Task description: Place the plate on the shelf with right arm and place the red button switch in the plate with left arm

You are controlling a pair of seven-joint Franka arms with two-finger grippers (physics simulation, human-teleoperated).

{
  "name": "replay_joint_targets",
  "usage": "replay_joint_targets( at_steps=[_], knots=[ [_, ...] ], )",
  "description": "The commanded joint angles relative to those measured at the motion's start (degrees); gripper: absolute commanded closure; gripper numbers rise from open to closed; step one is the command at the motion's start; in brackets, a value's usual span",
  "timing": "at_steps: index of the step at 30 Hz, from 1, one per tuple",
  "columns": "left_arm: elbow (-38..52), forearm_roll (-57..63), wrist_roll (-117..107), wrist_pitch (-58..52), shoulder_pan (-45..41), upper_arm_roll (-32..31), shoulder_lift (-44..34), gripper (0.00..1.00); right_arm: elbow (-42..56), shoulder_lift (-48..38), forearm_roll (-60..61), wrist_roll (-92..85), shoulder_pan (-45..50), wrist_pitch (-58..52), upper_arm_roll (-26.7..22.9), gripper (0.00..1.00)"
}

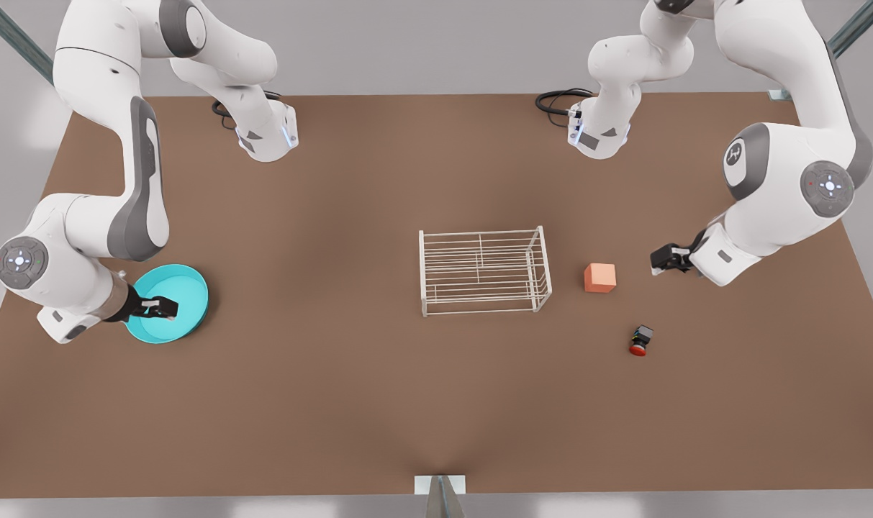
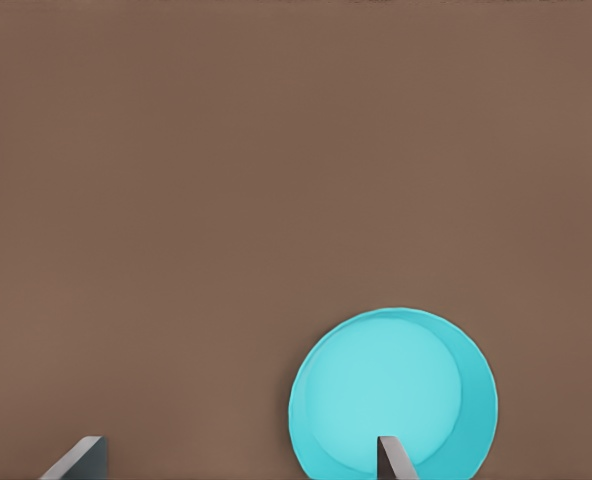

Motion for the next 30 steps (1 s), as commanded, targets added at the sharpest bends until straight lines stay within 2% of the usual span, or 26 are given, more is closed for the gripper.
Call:
replay_joint_targets(
  at_steps=[1, 5, 7, 9, 12, 16, 21, 24, 30],
  knots=[
    [-0.04, 0.07, -1.13, 1.18, -0.10, -0.05, -0.06, 0.00, 0.12, -0.07, -0.10, -1.93, -0.01, 1.06, -0.01, 0.00],
    [0.32, 2.45, -2.26, 0.30, -1.77, -1.37, 0.73, 0.00, 0.47, 0.37, -0.10, -1.93, -0.10, 1.06, -0.09, 0.00],
    [0.14, 2.18, -3.50, -2.94, -1.34, -0.93, 0.47, 0.00, 0.99, 0.46, -0.36, -3.07, 0.08, -5.43, -0.09, 0.00],
    [0.14, 2.09, -4.12, -5.84, -0.81, -0.40, 0.03, 0.00, 0.03, 1.87, 0.69, -6.32, -2.03, -6.76, -0.27, 0.00],
    [-0.65, 2.62, -3.94, -6.99, 0.16, 1.44, 0.38, 0.00, -7.44, 1.43, 0.61, -6.50, -5.19, 3.17, -0.27, 0.00],
    [-1.18, 3.76, -4.12, -6.99, 0.25, 1.44, 0.64, 0.00, -7.53, 4.68, 5.27, -17.22, -10.64, 5.46, -0.27, 0.00],
    [-1.79, 5.08, -4.56, -7.08, 0.25, 1.53, 0.64, 0.00, -7.79, 10.04, 5.18, -28.91, -15.30, 16.97, -0.27, 0.00],
    [-1.88, 5.08, -4.56, -7.08, 0.25, 1.53, 0.64, 0.00, -13.85, 8.29, 5.09, -30.41, -16.09, 23.82, -0.27, 0.00],
    [-1.88, 5.08, -4.56, -7.08, 0.25, 1.53, 0.56, 0.00, -17.64, 7.76, 5.00, -37.52, -20.13, 27.52, -0.27, 0.00]
  ],
)
